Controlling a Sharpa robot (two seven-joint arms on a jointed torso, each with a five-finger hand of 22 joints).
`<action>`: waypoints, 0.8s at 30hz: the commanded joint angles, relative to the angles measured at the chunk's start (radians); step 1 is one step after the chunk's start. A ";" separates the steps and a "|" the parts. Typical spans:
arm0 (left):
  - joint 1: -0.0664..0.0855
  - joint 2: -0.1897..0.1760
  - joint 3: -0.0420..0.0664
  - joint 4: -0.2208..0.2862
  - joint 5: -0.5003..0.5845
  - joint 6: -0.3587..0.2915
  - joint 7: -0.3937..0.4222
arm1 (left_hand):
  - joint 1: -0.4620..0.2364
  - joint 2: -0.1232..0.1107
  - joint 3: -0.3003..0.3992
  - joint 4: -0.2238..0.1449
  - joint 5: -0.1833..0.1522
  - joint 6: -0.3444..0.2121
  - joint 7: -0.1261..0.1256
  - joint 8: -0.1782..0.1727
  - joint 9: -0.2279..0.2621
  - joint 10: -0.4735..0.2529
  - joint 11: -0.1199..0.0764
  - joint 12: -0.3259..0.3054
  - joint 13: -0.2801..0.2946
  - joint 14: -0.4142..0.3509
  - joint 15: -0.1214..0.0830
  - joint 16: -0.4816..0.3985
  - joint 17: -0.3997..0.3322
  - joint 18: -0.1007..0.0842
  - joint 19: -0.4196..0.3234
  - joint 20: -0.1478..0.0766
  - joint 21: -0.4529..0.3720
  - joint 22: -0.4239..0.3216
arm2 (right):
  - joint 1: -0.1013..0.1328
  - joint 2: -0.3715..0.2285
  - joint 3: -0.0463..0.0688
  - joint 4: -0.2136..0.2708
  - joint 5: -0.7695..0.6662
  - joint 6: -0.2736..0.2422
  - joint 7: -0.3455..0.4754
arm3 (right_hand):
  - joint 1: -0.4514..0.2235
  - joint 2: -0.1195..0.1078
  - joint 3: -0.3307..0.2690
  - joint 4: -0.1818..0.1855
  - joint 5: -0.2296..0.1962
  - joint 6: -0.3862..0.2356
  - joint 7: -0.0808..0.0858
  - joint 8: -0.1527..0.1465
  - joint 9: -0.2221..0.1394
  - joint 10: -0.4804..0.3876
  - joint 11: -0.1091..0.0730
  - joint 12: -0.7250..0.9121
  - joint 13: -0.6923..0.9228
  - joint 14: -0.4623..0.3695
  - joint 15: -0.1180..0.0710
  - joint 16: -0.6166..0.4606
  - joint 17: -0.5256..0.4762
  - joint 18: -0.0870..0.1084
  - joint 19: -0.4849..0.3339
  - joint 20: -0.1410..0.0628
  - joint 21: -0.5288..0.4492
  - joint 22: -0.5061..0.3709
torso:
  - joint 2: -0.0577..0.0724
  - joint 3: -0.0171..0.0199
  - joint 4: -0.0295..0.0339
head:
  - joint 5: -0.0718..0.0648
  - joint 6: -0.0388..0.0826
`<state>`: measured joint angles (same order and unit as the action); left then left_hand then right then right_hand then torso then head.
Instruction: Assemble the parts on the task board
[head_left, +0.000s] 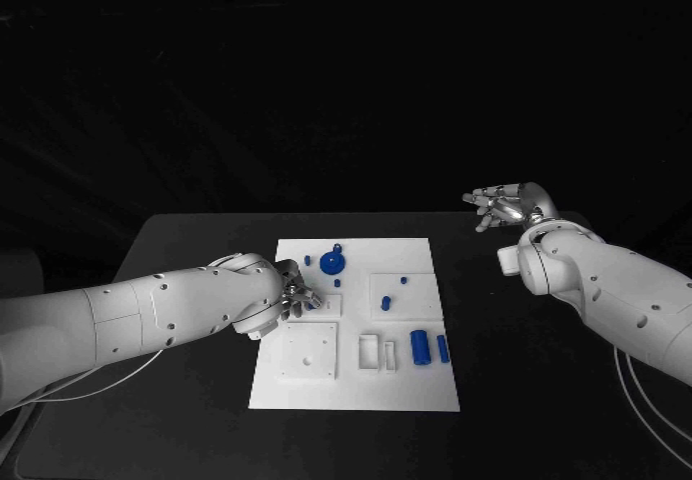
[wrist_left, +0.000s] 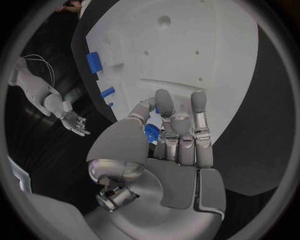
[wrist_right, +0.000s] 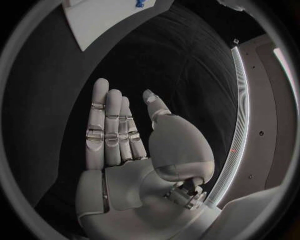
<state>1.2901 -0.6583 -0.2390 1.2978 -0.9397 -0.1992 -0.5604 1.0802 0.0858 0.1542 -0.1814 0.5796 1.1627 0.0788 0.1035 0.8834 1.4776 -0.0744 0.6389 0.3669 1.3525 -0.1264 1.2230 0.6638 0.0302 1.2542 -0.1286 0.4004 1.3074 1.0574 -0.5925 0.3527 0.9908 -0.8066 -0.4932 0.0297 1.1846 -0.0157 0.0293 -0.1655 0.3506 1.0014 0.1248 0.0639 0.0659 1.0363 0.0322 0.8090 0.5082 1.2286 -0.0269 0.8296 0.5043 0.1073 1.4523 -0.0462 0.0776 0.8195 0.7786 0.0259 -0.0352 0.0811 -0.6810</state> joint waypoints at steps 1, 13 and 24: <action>0.001 0.001 -0.001 0.002 0.025 0.038 0.004 | 0.013 0.022 0.003 -0.001 -0.008 0.204 -0.134 0.003 0.158 0.037 -0.016 0.001 -0.002 0.003 -0.001 -0.003 -0.005 -0.006 -0.002 0.006 0.006 0.020 | 0.000 0.002 0.000 -0.001 -0.004 0.017 0.003 | -0.007 0.002 -0.002 0.000 0.003 -0.007 0.000 -0.001 0.000 -0.005 0.000 0.003 -0.001 -0.006 0.001 0.004 -0.001 -0.008 0.000 0.001 0.005 -0.001 | 0.000 0.0005 -0.0008 | -0.001 -0.001; 0.024 0.002 0.006 -0.004 0.074 0.141 0.001 | 0.050 0.073 -0.039 0.045 -0.216 0.151 -0.121 -0.004 0.181 0.035 -0.007 -0.048 -0.013 -0.023 -0.002 -0.041 -0.076 -0.027 -0.009 -0.009 -0.017 0.017 | 0.000 0.006 0.000 -0.008 -0.004 0.021 0.002 | -0.007 0.002 -0.002 0.000 0.003 -0.007 0.000 -0.001 0.000 -0.005 0.000 0.003 -0.001 -0.006 0.001 0.004 -0.001 -0.008 0.000 0.001 0.005 -0.001 | 0.000 0.0012 -0.0011 | -0.003 -0.003; 0.070 0.010 0.009 -0.023 0.098 0.208 -0.006 | 0.072 0.106 -0.071 0.061 -0.333 0.128 -0.117 0.000 0.201 0.033 -0.003 -0.067 0.001 -0.040 0.000 -0.026 -0.103 -0.030 -0.008 -0.009 -0.038 0.019 | -0.001 0.015 0.000 -0.018 -0.004 0.027 0.000 | -0.007 0.004 0.000 -0.001 0.004 -0.007 0.000 -0.001 0.000 -0.005 0.000 0.003 -0.001 -0.007 0.001 0.004 -0.002 -0.008 0.000 0.001 0.005 -0.003 | 0.000 0.0017 -0.0003 | -0.004 -0.004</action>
<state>1.3560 -0.6530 -0.2306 1.2759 -0.8688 -0.0538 -0.5636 1.1262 0.1539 0.0868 -0.1196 0.2585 1.1627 0.0788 0.1084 1.0856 1.4776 -0.0743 0.5747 0.3666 1.3196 -0.1267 1.1919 0.5613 0.0149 1.2468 -0.1360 0.3677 1.3079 1.0570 -0.5790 0.3526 0.9736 -0.8066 -0.4843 0.0269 1.1846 -0.0158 0.0294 -0.1655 0.3524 1.0015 0.1247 0.0639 0.0659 1.0363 0.0322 0.8089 0.5084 1.2286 -0.0269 0.8296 0.5032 0.1073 1.4522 -0.0462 0.0776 0.8174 0.7788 0.0277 -0.0359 0.0774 -0.6847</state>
